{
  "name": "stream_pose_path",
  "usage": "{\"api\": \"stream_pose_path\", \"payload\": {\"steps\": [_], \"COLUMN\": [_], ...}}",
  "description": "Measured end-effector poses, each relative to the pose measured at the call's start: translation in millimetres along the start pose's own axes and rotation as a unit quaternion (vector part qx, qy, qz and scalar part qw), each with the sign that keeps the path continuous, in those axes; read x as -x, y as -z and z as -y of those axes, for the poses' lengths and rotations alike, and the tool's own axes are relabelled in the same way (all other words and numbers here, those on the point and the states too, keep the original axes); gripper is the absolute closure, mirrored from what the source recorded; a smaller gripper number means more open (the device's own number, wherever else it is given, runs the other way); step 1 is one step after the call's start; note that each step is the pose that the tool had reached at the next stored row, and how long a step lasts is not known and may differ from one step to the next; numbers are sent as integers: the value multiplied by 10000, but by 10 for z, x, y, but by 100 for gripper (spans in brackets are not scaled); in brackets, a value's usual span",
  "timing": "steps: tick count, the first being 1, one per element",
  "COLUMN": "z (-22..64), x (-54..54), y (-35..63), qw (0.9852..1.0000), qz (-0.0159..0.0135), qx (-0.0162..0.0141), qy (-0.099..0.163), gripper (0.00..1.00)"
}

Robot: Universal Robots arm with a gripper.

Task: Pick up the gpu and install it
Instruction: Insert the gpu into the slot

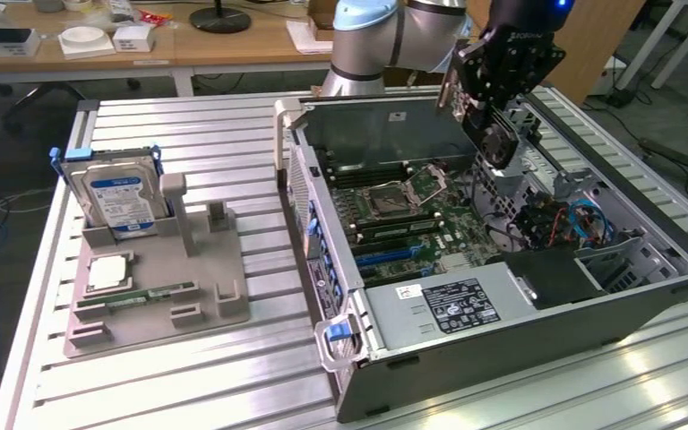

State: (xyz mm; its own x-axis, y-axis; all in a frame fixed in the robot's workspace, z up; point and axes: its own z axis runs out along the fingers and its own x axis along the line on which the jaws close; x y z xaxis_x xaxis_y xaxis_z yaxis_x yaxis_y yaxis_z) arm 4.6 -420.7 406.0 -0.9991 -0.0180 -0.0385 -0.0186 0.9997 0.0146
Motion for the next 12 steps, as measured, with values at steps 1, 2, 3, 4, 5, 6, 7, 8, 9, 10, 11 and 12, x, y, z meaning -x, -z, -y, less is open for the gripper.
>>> {"api": "stream_pose_path", "payload": {"steps": [1,2,3,4,5,6,7,8,9,10,11,12], "z": [0,0,0,0,0,0,0,0,0,0,0,0], "x": [0,0,0,0,0,0,0,0,0,0,0,0], "y": [0,0,0,0,-1,-1,-1,-1,0,-2,-2,-3], "qw": [10000,10000,10000,10000,10000,9999,9997,9994,9991,9987,9982,9976], "qz": [0,0,0,0,0,-2,-3,-5,-6,-7,-8,-10], "qx": [0,0,0,0,3,7,10,13,17,21,24,27], "qy": [0,0,0,13,62,156,250,339,429,517,607,697], "gripper": [74,74,74,74,74,74,74,74,74,74,74,74]}}
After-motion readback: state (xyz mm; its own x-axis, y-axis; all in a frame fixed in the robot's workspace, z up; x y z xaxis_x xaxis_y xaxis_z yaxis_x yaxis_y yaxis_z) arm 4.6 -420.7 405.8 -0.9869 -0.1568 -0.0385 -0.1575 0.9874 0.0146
